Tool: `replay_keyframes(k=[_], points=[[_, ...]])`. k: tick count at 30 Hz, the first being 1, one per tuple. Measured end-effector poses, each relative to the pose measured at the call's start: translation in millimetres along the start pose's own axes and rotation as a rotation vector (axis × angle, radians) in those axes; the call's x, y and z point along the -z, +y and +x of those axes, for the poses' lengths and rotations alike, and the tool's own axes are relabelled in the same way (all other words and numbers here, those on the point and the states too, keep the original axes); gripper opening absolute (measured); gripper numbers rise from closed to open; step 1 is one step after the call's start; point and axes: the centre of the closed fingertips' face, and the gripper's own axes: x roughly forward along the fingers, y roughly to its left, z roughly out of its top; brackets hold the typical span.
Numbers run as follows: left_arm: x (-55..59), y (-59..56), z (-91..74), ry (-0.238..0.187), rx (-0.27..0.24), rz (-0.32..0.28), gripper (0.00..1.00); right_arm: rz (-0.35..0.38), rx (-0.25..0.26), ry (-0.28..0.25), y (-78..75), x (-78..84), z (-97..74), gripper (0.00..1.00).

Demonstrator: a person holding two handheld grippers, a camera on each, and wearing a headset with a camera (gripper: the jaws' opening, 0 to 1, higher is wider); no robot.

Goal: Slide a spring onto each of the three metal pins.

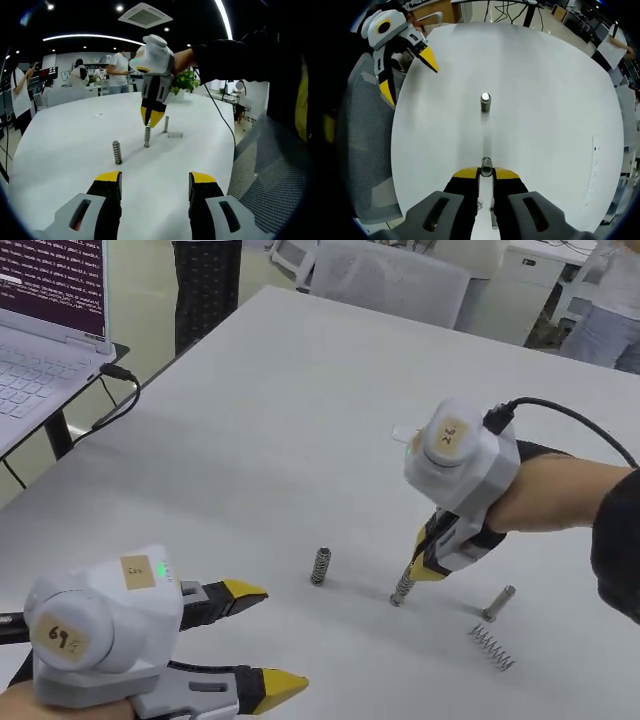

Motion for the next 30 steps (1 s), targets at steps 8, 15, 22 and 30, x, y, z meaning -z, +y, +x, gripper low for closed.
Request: replay_keyframes(k=[8,15,22,30], points=[[0.8,-1.8,1.4,0.002,0.000,0.000,0.49,0.012,0.001,0.005,-1.3,4.4,9.6,0.08],[0.8,-2.6,1.8,0.003,0.000,0.001,0.49,0.013,0.006,-0.002,-2.1,5.8,13.0,0.08],[0.6,-3.8,2.4,0.006,0.003,0.002,0.49,0.010,0.009,-0.003,-1.7,6.4,12.3,0.09],[-0.3,-3.6,1.9,0.008,0.003,0.005,0.49,0.013,0.015,-0.012,-0.3,8.0,12.6,0.14]])
